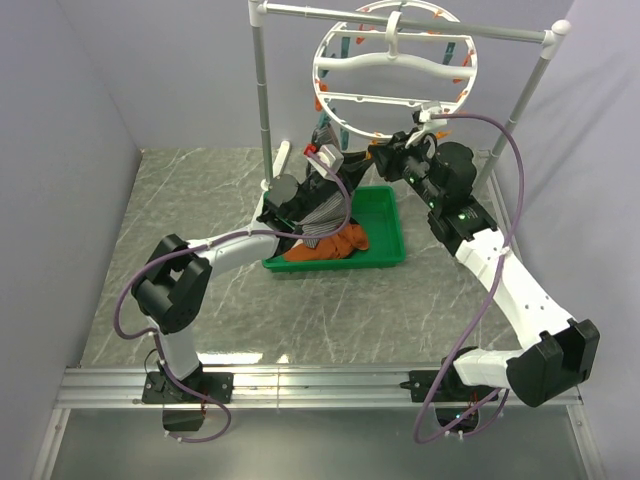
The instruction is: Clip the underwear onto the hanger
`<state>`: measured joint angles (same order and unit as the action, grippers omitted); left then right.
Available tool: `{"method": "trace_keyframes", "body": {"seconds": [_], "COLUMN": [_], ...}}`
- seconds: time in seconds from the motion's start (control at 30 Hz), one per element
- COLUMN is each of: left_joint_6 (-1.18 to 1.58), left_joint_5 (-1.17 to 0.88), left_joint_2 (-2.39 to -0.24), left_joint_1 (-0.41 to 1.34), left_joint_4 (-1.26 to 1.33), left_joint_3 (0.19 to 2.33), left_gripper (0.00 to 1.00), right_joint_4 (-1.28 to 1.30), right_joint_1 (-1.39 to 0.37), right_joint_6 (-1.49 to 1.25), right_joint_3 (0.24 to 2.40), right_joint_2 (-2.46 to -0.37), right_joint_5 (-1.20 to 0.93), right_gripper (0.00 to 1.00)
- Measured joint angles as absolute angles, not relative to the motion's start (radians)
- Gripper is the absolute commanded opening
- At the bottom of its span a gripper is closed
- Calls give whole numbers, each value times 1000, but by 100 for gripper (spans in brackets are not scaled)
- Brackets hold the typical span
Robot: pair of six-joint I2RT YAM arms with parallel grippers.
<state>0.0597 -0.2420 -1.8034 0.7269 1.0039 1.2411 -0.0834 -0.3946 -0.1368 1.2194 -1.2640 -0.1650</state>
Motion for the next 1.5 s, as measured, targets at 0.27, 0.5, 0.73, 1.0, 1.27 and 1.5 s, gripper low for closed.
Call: {"method": "trace_keyframes", "body": {"seconds": [0.27,0.5,0.73,1.0,1.27,1.5], "left_joint_6": [19,-19,-14,-14,-6,2], "left_joint_5": [-269,-291,-290,-290,-291,-288], "left_joint_2": [-1757,-1669,-1655,-1655,-1656,-1656], "left_joint_1": [730,727,717,710,706,706], "left_joint_4": [962,903,883,869,866,863], "left_joint_3": [1192,1117,1116,1117,1117,1117], "left_gripper": [48,50,56,60,60,60], "right_joint_4": [-80,-78,-52,13,-2,31], "right_joint_1": [-397,-397,-397,-392,-391,-394], "right_joint_6": [-150,-163,-174,-157,-160,-168], "right_joint_3": [1253,1256,1256,1185,1308,1425], "right_joint_2": [-1265,-1265,-1258,-1133,-1157,-1308], "right_joint_5": [-166,-175,-213,-260,-347,-388], "right_gripper": [0,0,22,17,15,15]}}
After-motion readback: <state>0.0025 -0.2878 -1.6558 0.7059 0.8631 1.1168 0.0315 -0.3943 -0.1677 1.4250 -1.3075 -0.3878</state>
